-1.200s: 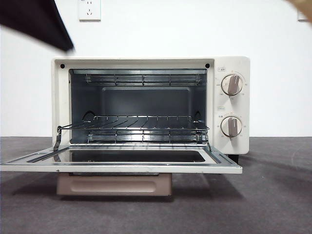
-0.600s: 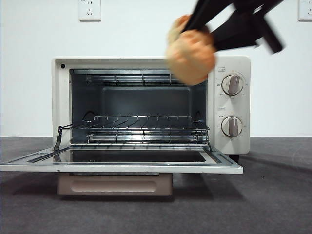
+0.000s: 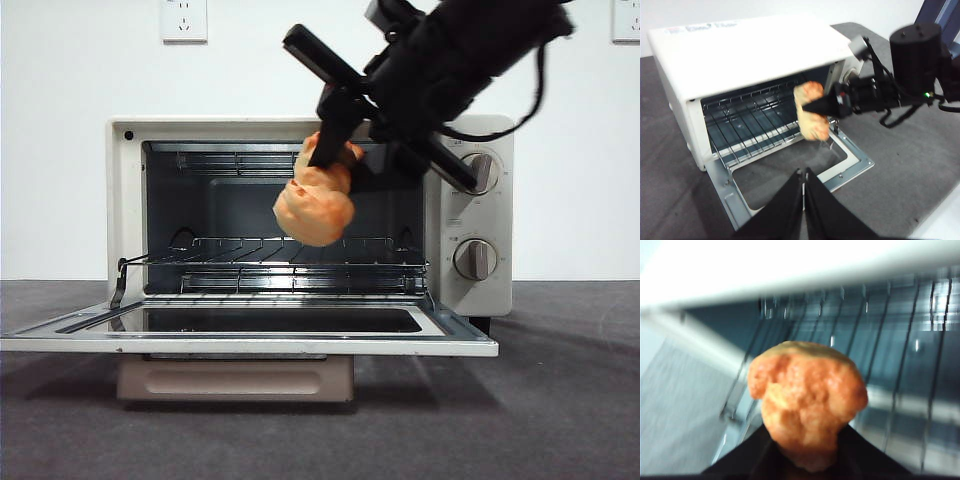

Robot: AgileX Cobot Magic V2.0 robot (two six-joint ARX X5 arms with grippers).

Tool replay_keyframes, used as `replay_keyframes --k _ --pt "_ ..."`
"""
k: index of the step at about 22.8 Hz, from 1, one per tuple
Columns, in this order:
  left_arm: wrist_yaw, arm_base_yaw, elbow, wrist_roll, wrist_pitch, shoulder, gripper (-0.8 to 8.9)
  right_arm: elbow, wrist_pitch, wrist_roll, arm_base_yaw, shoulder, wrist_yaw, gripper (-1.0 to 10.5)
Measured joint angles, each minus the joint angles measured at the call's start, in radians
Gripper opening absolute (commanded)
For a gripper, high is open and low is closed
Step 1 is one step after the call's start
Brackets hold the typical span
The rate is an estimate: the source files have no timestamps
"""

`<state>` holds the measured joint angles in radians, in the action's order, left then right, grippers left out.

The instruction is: The left arm flap open the oven, the right arm pick bread and place it into oven, the left arm flap close the oven

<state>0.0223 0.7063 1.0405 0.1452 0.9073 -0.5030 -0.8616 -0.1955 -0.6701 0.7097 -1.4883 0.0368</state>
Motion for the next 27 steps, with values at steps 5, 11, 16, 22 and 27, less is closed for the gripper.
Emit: replay_keyframes --k 5,11,16,22,27 --pt "0.000 0.000 0.000 0.000 0.026 0.000 0.10 -0.073 -0.002 -0.019 -0.004 -0.103 -0.071 1.0" --pt "0.000 0.000 0.000 -0.008 0.029 0.000 0.10 -0.099 -0.027 -0.019 -0.005 -0.143 -0.117 1.0" --pt "0.000 0.000 0.000 -0.016 0.030 0.000 0.10 -0.099 -0.027 -0.020 -0.005 -0.143 -0.169 1.1" --pt "0.000 0.000 0.000 -0.016 0.036 0.000 0.10 -0.099 -0.027 -0.019 -0.010 -0.143 -0.187 2.3" --pt "0.000 0.000 0.000 -0.016 0.055 0.000 0.10 -0.099 -0.027 -0.019 -0.010 -0.143 -0.190 3.7"
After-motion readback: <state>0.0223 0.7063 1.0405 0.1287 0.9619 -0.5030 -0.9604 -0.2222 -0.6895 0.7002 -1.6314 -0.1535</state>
